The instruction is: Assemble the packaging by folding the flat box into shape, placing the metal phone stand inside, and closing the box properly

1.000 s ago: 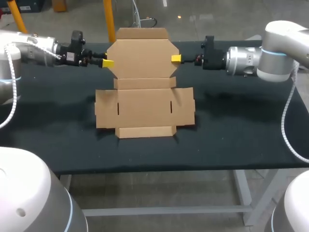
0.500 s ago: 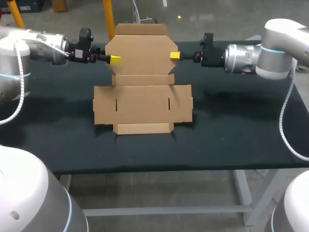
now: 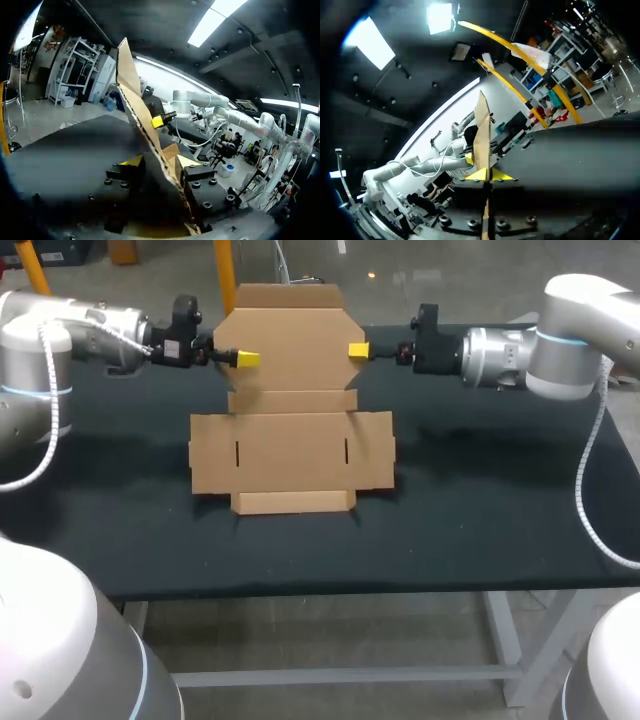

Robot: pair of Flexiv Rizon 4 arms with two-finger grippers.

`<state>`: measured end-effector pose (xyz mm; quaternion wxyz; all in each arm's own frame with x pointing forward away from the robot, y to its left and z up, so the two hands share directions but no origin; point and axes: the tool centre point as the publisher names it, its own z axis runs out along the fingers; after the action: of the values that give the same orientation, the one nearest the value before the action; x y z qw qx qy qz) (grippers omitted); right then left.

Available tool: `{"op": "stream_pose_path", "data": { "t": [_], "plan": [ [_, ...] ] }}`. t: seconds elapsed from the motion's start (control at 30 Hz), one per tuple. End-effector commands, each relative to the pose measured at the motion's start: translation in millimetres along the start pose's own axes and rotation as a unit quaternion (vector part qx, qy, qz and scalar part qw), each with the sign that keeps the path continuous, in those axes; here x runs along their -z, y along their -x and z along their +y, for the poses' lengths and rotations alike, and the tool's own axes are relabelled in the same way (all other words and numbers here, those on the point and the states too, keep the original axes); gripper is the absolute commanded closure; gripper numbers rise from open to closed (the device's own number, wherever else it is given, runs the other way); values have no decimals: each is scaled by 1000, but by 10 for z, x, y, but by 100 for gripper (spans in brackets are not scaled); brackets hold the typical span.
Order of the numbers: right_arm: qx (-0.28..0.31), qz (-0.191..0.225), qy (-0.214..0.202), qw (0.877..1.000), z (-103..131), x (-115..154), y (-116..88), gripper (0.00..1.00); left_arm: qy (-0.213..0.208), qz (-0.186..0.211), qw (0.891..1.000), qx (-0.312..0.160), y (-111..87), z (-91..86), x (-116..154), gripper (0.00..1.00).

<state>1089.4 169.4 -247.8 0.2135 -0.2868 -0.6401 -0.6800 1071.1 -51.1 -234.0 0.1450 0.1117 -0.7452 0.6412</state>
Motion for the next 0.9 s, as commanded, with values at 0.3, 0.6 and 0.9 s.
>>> {"op": "stream_pose_path", "data": {
  "t": [0.3,0.6,0.9],
  "plan": [
    [6,10,1,1000,28,-13,15,100,-6,24,1000,-1,63,-2,1,70],
    [11,13,0,1000,41,-21,-21,100,-8,25,1000,-2,66,-6,9,82],
    [13,16,2,1000,46,-20,-32,100,-10,31,999,-5,73,-5,8,100]
  ]
}}
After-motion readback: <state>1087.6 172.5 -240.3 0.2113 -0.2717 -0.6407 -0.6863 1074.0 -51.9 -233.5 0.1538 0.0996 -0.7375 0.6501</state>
